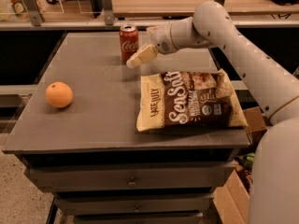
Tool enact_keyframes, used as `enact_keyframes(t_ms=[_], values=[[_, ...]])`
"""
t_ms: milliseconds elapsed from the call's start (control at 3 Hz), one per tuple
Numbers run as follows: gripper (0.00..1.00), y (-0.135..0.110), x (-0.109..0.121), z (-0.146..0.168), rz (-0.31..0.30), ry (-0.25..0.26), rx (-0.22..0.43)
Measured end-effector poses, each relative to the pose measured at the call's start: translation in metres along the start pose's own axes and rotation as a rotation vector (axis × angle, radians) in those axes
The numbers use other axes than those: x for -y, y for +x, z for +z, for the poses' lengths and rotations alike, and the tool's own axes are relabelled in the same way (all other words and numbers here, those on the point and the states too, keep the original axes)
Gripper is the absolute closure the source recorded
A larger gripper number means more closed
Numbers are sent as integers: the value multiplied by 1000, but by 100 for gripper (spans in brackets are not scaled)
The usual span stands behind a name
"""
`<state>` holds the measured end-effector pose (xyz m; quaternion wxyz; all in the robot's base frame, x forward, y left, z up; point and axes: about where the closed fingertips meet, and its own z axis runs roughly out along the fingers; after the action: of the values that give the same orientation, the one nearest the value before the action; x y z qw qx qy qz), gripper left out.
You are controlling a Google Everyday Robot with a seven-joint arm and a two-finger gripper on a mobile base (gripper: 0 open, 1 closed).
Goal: Knock coke can over
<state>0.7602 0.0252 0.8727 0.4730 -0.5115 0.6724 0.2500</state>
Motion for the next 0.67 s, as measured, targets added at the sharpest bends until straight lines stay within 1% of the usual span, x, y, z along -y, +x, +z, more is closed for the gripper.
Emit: enact_keyframes(t_ms=[333, 667], values=[[0, 4, 0, 12, 19, 13, 15], [0, 8, 0, 25, 45, 13, 34]])
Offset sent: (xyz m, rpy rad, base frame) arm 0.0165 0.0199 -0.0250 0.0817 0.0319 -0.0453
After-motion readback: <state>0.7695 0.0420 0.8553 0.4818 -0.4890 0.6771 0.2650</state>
